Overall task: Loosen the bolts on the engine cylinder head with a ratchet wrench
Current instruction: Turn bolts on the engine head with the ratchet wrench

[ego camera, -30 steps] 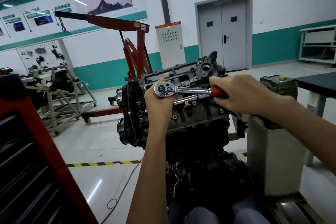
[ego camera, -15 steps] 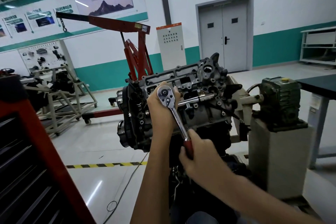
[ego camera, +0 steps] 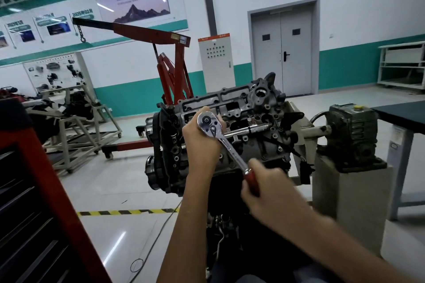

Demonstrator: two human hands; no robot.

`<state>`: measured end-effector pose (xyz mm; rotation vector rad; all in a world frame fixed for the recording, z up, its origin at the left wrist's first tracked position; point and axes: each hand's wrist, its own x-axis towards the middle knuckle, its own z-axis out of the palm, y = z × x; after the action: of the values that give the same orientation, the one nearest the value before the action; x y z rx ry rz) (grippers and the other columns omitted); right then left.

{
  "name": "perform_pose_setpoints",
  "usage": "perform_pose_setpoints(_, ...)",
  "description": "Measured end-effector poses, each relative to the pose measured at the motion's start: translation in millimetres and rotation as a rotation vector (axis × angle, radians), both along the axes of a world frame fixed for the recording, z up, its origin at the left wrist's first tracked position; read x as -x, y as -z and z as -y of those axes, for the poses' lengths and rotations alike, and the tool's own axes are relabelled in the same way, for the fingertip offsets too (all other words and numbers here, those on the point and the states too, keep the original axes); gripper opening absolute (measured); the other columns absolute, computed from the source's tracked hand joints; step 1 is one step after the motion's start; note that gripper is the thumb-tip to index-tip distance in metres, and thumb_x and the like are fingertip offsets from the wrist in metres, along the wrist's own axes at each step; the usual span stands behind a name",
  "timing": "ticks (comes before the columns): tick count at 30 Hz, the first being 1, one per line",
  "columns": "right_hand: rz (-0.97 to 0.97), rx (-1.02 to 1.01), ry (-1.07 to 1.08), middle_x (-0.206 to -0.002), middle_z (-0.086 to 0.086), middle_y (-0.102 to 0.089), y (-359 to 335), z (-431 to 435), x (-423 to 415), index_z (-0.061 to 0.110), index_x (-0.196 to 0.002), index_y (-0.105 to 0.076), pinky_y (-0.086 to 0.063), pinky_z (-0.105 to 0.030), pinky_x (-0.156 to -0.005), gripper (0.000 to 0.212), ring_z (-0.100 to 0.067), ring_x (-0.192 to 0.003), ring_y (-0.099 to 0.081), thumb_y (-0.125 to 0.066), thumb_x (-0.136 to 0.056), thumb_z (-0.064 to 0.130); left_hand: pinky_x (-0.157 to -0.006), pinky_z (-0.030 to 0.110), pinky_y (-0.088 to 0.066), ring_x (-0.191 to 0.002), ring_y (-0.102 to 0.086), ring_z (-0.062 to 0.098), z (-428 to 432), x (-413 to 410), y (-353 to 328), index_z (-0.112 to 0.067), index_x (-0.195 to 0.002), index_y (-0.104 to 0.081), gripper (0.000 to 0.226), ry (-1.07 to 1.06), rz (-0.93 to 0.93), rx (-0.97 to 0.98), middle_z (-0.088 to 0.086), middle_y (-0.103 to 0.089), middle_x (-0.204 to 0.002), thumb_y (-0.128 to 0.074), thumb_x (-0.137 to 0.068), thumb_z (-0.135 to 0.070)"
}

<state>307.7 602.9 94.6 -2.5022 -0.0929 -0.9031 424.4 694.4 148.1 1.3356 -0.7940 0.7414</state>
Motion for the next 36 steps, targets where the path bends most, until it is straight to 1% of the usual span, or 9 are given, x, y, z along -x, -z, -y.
perform_pose_setpoints(5,-0.005,-0.336,-0.168,-0.060,0.004,-0.046,25,-49,-11,0.019,-0.079,-0.038,-0.036,-0.016,-0.045,0.019,-0.009,-0.047,-0.045,-0.057,-0.083,0.018,-0.054,0.008,-0.034,-0.051,-0.032,-0.002,7,3,-2,-0.010,-0.064,-0.033,0.037,0.280,-0.169,0.186,-0.013,-0.030,-0.055,-0.040,-0.086,0.019)
perform_pose_setpoints(8,-0.049,-0.121,-0.151,-0.061,0.001,-0.049,6,-10,-5,0.019,-0.081,-0.038,-0.044,-0.027,-0.048,0.016,-0.017,-0.049,-0.050,-0.055,-0.081,0.018,-0.060,0.013,-0.037,-0.054,-0.038,-0.003,-3,-1,-2,-0.014,-0.060,-0.037,0.034,0.244,-0.183,0.084,-0.018,-0.042,-0.053,-0.046,-0.081,0.011)
perform_pose_setpoints(12,-0.051,0.424,0.039,-0.058,0.013,-0.043,-61,57,-6,0.021,-0.089,-0.046,-0.040,-0.016,-0.043,0.010,-0.002,-0.047,-0.047,-0.055,-0.084,0.021,-0.052,0.015,-0.028,-0.052,-0.030,0.000,-8,-2,-2,-0.020,-0.058,-0.037,0.042,0.037,-0.058,-0.064,-0.014,-0.037,-0.051,-0.054,-0.080,0.011)
perform_pose_setpoints(15,0.050,0.521,0.151,-0.060,0.011,-0.042,-90,70,-9,0.020,-0.087,-0.045,-0.036,-0.021,-0.055,0.015,-0.008,-0.053,-0.046,-0.058,-0.083,0.027,-0.050,0.012,-0.027,-0.050,-0.031,-0.001,-7,-1,-3,-0.025,-0.056,-0.039,0.045,0.046,-0.050,-0.053,-0.016,-0.040,-0.050,-0.058,-0.077,0.009)
perform_pose_setpoints(19,0.004,0.324,0.160,-0.063,0.009,-0.047,-44,40,3,0.021,-0.089,-0.045,-0.048,-0.022,-0.055,0.012,-0.011,-0.056,-0.055,-0.055,-0.084,0.026,-0.054,0.016,-0.031,-0.054,-0.033,0.001,-10,-1,2,-0.029,-0.058,-0.038,0.045,-0.023,-0.012,-0.032,-0.015,-0.042,-0.053,-0.060,-0.080,0.003)
perform_pose_setpoints(25,-0.067,-0.212,-0.131,-0.059,0.009,-0.044,23,-38,-6,0.026,-0.078,-0.033,-0.032,-0.012,-0.045,0.023,-0.006,-0.046,-0.045,-0.054,-0.085,0.020,-0.065,0.012,-0.047,-0.054,-0.046,-0.004,4,8,2,-0.028,-0.053,-0.053,0.030,0.114,-0.127,0.058,-0.017,-0.046,-0.055,-0.051,-0.079,-0.013)
perform_pose_setpoints(28,-0.067,-0.097,-0.140,-0.059,0.009,-0.043,11,-21,-5,0.022,-0.082,-0.034,-0.033,-0.014,-0.045,0.020,-0.006,-0.045,-0.043,-0.053,-0.083,0.019,-0.061,0.009,-0.043,-0.055,-0.045,-0.005,-9,3,2,-0.026,-0.059,-0.050,0.032,0.240,-0.122,0.044,-0.019,-0.049,-0.055,-0.051,-0.077,0.001)
perform_pose_setpoints(32,-0.088,0.351,0.018,-0.061,0.011,-0.044,-41,37,-4,0.024,-0.085,-0.037,-0.043,-0.021,-0.050,0.014,-0.009,-0.051,-0.051,-0.051,-0.084,0.023,-0.054,0.013,-0.032,-0.053,-0.034,0.000,-14,0,1,-0.019,-0.057,-0.039,0.042,0.072,-0.086,-0.056,-0.015,-0.041,-0.051,-0.051,-0.078,0.016)
perform_pose_setpoints(36,0.079,0.507,0.192,-0.065,0.007,-0.049,-86,66,-10,0.020,-0.089,-0.045,-0.045,-0.028,-0.062,0.016,-0.014,-0.059,-0.052,-0.056,-0.084,0.030,-0.051,0.009,-0.028,-0.049,-0.034,-0.001,-11,3,-2,-0.024,-0.055,-0.038,0.050,0.058,-0.062,-0.078,-0.016,-0.042,-0.048,-0.057,-0.077,0.016)
